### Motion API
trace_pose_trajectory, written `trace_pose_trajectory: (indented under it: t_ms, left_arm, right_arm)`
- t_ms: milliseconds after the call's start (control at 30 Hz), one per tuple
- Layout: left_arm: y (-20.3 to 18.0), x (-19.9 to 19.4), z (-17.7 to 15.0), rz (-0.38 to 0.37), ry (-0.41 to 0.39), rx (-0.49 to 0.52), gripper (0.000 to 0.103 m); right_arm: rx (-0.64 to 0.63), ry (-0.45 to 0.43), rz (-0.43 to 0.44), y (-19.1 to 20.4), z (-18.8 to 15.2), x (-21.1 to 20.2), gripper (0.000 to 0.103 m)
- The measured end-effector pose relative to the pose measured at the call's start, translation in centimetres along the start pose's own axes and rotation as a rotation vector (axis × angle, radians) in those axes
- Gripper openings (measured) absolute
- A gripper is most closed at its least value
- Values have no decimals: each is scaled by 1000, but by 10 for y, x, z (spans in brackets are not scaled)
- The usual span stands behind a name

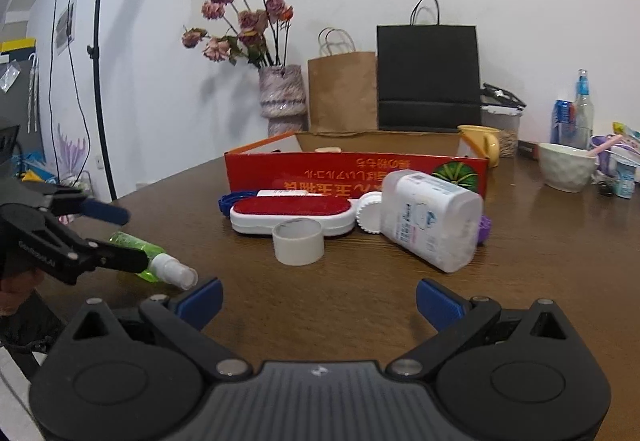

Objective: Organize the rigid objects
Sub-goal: 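Grasp the green spray bottle with the left tool while the right tool grasps the grey tape roll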

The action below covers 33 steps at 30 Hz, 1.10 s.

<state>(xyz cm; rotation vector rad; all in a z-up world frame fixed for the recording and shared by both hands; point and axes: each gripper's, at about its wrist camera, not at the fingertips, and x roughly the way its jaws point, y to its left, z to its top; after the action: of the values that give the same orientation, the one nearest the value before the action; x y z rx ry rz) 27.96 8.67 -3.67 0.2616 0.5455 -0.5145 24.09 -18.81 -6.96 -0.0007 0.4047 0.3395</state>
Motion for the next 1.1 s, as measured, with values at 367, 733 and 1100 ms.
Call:
trace_pose_trajectory:
  t_ms: [367, 733, 1100]
  left_arm:
    - [18, 34, 5, -31, 81, -90, 33]
    - [10, 39, 8, 206, 79, -265, 52]
    - [4, 25, -3, 264, 46, -368, 32]
  right_arm:
    - [-12, 51, 15, 5, 30, 43, 100]
    - [-71, 186, 16, 25, 48, 97, 92]
    - [-43, 224, 38, 17, 51, 108, 42]
